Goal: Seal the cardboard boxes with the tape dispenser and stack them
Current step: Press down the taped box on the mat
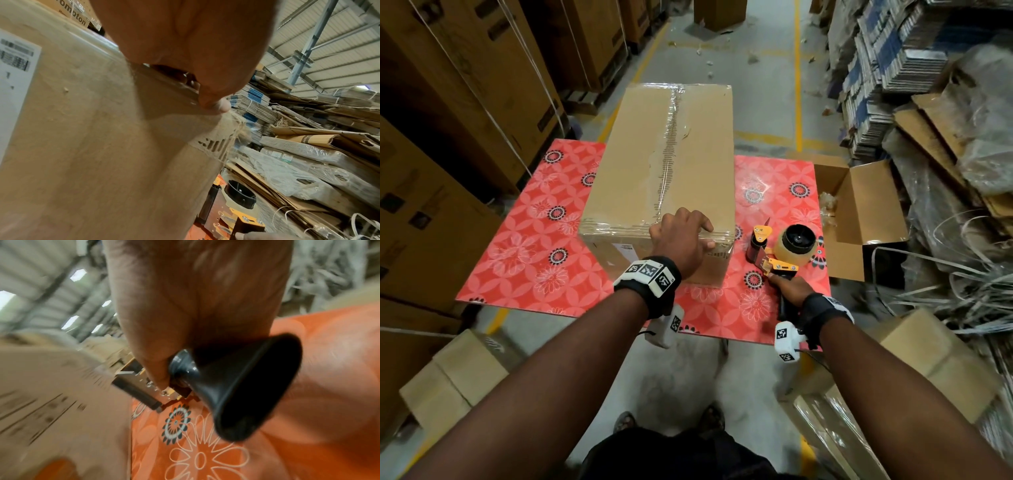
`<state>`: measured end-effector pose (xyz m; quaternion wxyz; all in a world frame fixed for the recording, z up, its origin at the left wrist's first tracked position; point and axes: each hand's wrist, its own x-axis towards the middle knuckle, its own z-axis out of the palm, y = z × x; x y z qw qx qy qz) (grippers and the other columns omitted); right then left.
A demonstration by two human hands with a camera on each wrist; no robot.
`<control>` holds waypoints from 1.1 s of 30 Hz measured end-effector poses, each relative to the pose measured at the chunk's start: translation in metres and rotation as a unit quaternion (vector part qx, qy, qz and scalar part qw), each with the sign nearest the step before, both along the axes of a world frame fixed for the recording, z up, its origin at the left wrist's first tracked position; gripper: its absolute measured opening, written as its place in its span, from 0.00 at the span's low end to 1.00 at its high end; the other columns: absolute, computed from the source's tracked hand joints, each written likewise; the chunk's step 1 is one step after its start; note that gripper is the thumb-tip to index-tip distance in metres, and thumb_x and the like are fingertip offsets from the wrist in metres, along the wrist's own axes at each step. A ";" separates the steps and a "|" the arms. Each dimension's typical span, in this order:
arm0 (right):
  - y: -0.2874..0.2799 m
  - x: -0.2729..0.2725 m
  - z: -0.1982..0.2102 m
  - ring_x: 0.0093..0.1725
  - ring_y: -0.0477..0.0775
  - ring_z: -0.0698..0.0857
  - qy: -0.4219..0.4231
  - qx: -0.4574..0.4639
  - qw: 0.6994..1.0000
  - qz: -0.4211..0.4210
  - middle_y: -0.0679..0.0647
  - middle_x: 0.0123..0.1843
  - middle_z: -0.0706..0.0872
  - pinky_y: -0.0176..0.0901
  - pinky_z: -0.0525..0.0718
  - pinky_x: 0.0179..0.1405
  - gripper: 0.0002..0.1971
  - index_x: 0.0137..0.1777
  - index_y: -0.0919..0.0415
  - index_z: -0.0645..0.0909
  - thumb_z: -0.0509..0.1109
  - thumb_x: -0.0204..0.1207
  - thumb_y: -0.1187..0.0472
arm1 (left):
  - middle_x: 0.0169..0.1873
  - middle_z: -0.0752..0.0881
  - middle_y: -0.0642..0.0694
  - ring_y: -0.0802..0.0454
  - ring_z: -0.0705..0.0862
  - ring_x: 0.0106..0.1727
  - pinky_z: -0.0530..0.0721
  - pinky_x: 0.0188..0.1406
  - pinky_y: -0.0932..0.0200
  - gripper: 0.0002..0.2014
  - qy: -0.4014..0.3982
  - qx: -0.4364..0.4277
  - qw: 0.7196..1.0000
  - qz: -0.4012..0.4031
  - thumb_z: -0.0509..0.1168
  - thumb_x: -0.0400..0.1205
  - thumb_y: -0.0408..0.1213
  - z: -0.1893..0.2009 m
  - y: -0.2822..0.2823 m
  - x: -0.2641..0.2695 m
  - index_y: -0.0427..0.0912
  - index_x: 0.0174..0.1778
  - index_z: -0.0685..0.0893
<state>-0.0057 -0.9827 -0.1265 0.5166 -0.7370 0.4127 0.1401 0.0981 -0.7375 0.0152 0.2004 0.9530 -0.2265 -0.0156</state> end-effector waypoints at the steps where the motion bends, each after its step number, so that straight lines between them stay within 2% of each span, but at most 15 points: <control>1: 0.000 0.000 0.003 0.45 0.64 0.87 0.026 -0.061 0.996 0.059 0.62 0.48 0.89 0.49 0.83 0.46 0.24 0.53 0.65 0.85 0.69 0.80 0.41 | 0.55 0.76 0.55 0.50 0.72 0.59 0.61 0.56 0.49 0.10 -0.002 0.000 1.000 -0.001 0.68 0.79 0.51 0.000 0.000 0.000 0.60 0.54 0.77; 3: 0.003 -0.002 0.018 0.49 0.64 0.85 0.071 -0.177 0.969 0.159 0.65 0.53 0.88 0.47 0.78 0.46 0.26 0.50 0.65 0.83 0.61 0.84 0.39 | 0.55 0.76 0.54 0.50 0.72 0.59 0.61 0.56 0.49 0.10 -0.005 -0.001 1.000 -0.003 0.68 0.79 0.50 -0.001 0.000 0.000 0.60 0.54 0.77; 5: 0.010 -0.003 0.039 0.52 0.66 0.85 0.074 -0.285 0.934 0.204 0.67 0.56 0.86 0.48 0.76 0.45 0.26 0.48 0.64 0.81 0.58 0.85 0.39 | 0.56 0.76 0.54 0.50 0.72 0.60 0.62 0.57 0.49 0.10 -0.008 0.000 1.000 -0.010 0.68 0.79 0.50 0.000 0.001 0.000 0.60 0.54 0.77; 7: 0.020 0.000 0.058 0.55 0.67 0.83 -0.001 -0.350 0.918 0.186 0.68 0.57 0.83 0.50 0.77 0.46 0.23 0.54 0.65 0.79 0.63 0.83 0.42 | 0.57 0.76 0.54 0.50 0.73 0.61 0.63 0.56 0.48 0.10 -0.014 0.007 1.000 -0.019 0.67 0.79 0.50 0.001 0.001 0.000 0.60 0.54 0.77; 9: 0.035 0.005 0.078 0.58 0.65 0.80 -0.134 -0.381 0.895 0.187 0.65 0.59 0.80 0.52 0.78 0.52 0.21 0.63 0.65 0.76 0.69 0.81 0.49 | 0.56 0.76 0.54 0.50 0.73 0.61 0.61 0.53 0.50 0.09 -0.012 0.010 0.999 -0.031 0.67 0.79 0.49 0.003 0.002 0.003 0.60 0.53 0.76; 12: 0.058 0.017 0.106 0.69 0.61 0.77 -0.294 -0.398 0.826 0.270 0.64 0.71 0.78 0.53 0.78 0.68 0.30 0.77 0.64 0.69 0.75 0.77 0.62 | 0.55 0.76 0.54 0.50 0.73 0.61 0.59 0.50 0.51 0.09 0.003 0.007 0.999 -0.053 0.68 0.79 0.49 0.004 0.006 0.007 0.61 0.53 0.76; 14: 0.067 0.025 0.112 0.74 0.61 0.76 -0.314 -0.410 0.795 0.318 0.63 0.77 0.74 0.53 0.78 0.72 0.35 0.81 0.61 0.67 0.75 0.75 0.66 | 0.56 0.76 0.54 0.49 0.73 0.62 0.60 0.50 0.51 0.11 0.007 0.010 0.998 -0.062 0.68 0.79 0.47 0.004 0.008 0.008 0.61 0.55 0.76; 19: 0.071 0.026 0.103 0.74 0.61 0.77 -0.324 -0.381 0.801 0.328 0.60 0.81 0.70 0.54 0.82 0.68 0.31 0.80 0.54 0.70 0.73 0.78 0.65 | 0.57 0.76 0.54 0.50 0.73 0.62 0.61 0.51 0.51 0.11 0.006 0.008 0.998 -0.069 0.68 0.79 0.47 0.005 0.011 0.007 0.61 0.56 0.76; 24: 0.072 0.028 0.102 0.74 0.60 0.77 -0.339 -0.349 0.815 0.314 0.59 0.80 0.70 0.56 0.83 0.67 0.29 0.77 0.57 0.74 0.75 0.76 0.63 | 0.59 0.76 0.54 0.50 0.73 0.63 0.61 0.51 0.51 0.12 0.012 0.004 0.997 -0.075 0.68 0.79 0.48 0.006 0.013 0.008 0.61 0.57 0.76; 29: 0.073 0.029 0.102 0.75 0.58 0.76 -0.368 -0.349 0.807 0.304 0.60 0.81 0.70 0.48 0.79 0.70 0.26 0.72 0.62 0.79 0.78 0.74 0.63 | 0.60 0.75 0.54 0.50 0.73 0.63 0.65 0.56 0.48 0.15 0.015 0.005 0.996 -0.088 0.69 0.79 0.44 0.005 0.016 0.009 0.61 0.60 0.75; 33: 0.076 0.031 0.102 0.74 0.56 0.78 -0.369 -0.352 0.805 0.303 0.57 0.80 0.73 0.52 0.82 0.68 0.24 0.68 0.62 0.80 0.80 0.73 0.61 | 0.59 0.75 0.54 0.51 0.73 0.63 0.64 0.55 0.49 0.16 0.016 0.003 0.996 -0.092 0.69 0.79 0.44 0.005 0.017 0.010 0.62 0.59 0.75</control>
